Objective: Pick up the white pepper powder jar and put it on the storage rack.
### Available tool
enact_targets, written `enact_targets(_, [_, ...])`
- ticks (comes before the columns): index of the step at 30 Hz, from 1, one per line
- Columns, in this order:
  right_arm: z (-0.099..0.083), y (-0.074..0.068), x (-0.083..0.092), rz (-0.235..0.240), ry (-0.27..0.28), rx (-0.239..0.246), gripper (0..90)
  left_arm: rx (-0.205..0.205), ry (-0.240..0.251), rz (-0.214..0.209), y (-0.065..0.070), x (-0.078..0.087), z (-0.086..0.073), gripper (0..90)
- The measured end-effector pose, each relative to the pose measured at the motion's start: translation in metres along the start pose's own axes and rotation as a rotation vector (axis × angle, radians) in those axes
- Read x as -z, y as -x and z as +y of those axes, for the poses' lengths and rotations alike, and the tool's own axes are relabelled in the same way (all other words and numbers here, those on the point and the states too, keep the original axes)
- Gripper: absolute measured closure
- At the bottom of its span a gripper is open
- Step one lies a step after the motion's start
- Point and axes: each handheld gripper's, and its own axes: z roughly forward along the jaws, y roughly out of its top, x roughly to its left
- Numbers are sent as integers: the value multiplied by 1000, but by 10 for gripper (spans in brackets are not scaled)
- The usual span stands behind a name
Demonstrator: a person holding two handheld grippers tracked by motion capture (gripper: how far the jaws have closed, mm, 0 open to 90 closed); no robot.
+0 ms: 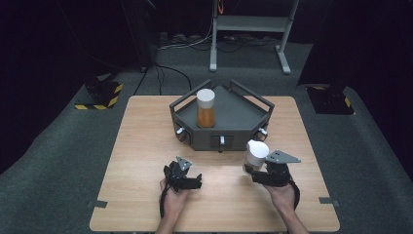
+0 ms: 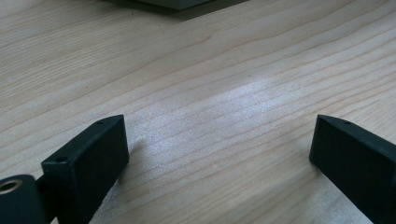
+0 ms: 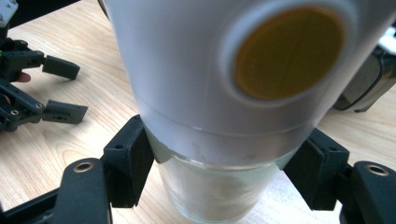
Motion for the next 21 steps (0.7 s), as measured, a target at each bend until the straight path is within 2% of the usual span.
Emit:
enact_targets(17, [35,4,3,-1,11,-3,308,0,0,1,0,0,0,46])
enact_targets(21, [41,4,3,-9,26,-24,308,0,0,1,0,0,0,46])
